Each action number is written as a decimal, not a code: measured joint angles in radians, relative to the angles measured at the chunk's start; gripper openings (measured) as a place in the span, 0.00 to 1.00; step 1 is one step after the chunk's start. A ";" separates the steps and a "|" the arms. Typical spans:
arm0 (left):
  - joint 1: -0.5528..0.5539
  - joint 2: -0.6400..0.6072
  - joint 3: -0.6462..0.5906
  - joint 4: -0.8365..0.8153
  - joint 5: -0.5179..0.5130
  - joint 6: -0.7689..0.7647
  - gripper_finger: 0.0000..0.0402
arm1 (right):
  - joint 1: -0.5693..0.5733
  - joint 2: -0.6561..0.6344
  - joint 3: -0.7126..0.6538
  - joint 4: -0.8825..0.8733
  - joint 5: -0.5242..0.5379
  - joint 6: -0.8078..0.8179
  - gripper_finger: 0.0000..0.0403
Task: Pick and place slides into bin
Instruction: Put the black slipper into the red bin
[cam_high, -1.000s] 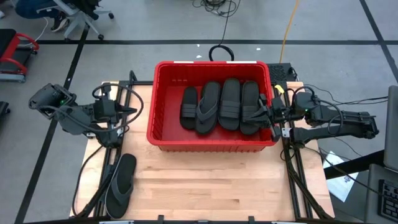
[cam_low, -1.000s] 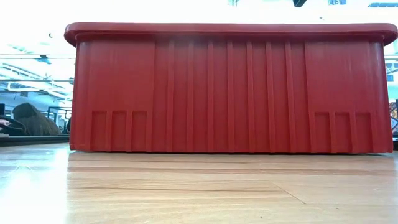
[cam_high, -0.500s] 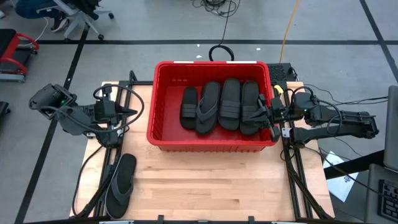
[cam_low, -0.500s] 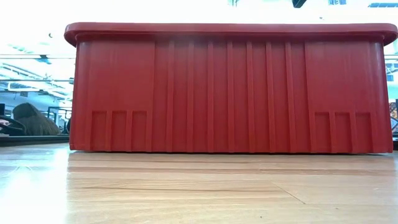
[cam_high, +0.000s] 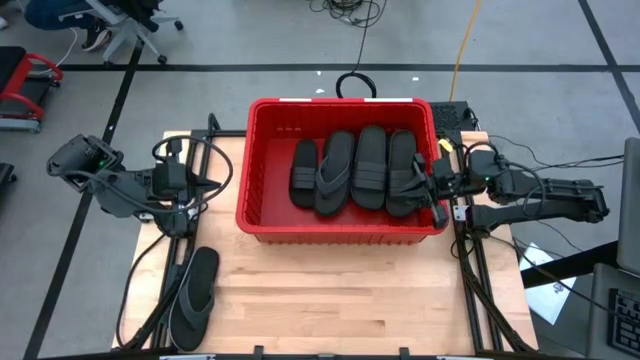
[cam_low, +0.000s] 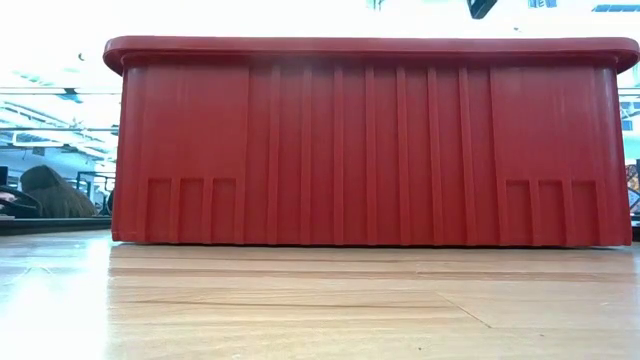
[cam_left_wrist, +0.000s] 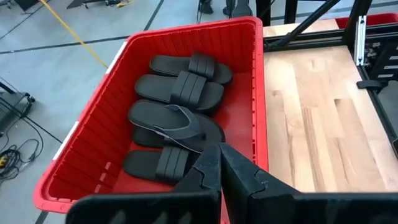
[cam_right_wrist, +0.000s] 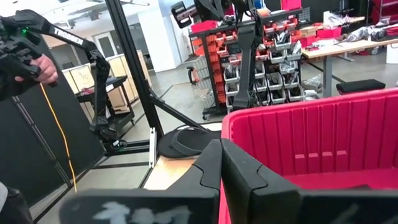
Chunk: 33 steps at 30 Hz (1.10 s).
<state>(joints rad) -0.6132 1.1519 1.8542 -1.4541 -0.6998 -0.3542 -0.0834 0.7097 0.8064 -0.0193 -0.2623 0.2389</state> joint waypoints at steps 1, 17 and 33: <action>0.000 0.000 0.000 0.000 0.000 0.000 0.00 | 0.000 0.000 -0.004 -0.001 0.000 0.000 0.00; 0.033 0.000 0.000 -0.016 0.023 0.059 0.01 | -0.001 0.000 -0.010 -0.006 0.235 -0.165 0.00; -0.134 0.000 -0.304 0.146 0.300 -0.005 0.00 | -0.001 0.003 -0.011 0.126 0.342 -0.112 0.00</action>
<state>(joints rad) -0.7477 1.1514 1.5498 -1.3084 -0.4000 -0.3596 -0.0845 0.7132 0.7956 0.1071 0.0799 0.1271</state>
